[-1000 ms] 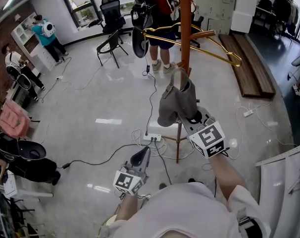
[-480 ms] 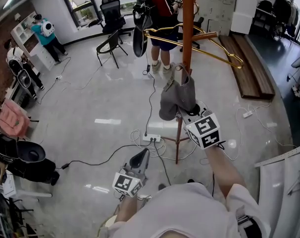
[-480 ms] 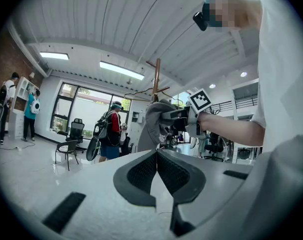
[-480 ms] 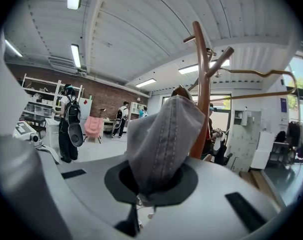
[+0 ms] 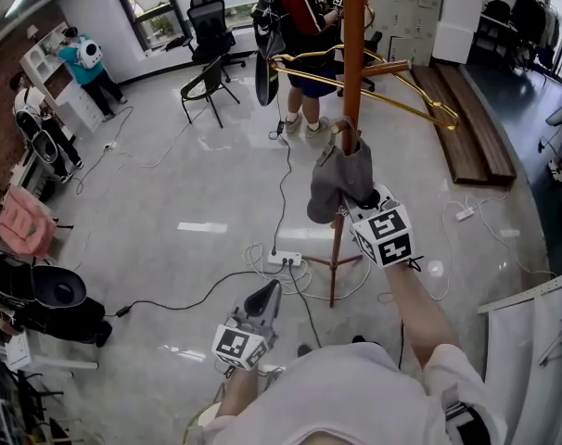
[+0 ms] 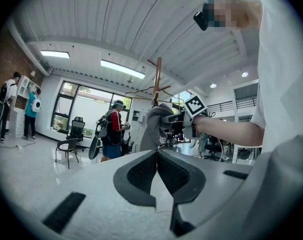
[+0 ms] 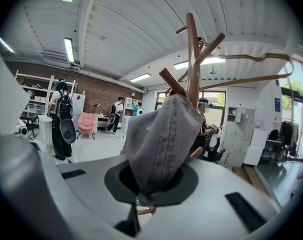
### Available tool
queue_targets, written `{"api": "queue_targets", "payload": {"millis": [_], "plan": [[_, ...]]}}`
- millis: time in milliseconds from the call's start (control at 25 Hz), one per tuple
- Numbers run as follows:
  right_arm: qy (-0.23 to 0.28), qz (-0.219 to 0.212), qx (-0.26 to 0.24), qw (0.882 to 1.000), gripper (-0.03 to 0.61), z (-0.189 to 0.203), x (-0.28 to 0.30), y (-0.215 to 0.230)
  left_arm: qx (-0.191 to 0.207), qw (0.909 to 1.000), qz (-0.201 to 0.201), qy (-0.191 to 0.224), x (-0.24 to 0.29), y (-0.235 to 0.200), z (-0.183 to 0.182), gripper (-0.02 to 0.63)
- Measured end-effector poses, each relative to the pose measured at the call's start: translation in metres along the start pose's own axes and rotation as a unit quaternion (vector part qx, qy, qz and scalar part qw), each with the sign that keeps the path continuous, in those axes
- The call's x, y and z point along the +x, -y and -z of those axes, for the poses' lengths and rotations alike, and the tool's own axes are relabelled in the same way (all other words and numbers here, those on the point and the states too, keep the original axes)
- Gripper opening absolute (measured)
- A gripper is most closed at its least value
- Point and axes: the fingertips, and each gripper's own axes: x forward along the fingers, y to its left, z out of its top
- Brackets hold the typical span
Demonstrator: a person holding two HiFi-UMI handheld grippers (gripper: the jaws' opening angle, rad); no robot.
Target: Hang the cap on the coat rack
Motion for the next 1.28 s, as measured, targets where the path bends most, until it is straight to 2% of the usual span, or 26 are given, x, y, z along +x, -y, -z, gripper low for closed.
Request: {"api": "queue_targets", "payload": {"millis": [1200, 1240, 1280], "plan": [[-0.001, 0.015, 0.017, 1.0, 0.019, 0.009, 0.001, 0.001, 0.004, 1.0, 0.002, -0.002, 0.001, 0.002, 0.001, 0.009], [0.003, 0.019, 0.018, 1.0, 0.025, 0.008, 0.001, 0.002, 0.004, 1.0, 0.002, -0.001, 0.0, 0.003, 0.001, 0.009], [0.009, 0.025, 0.021, 0.999, 0.089, 0.007, -0.001, 0.004, 0.004, 1.0, 0.002, -0.002, 0.0, 0.003, 0.001, 0.009]]}}
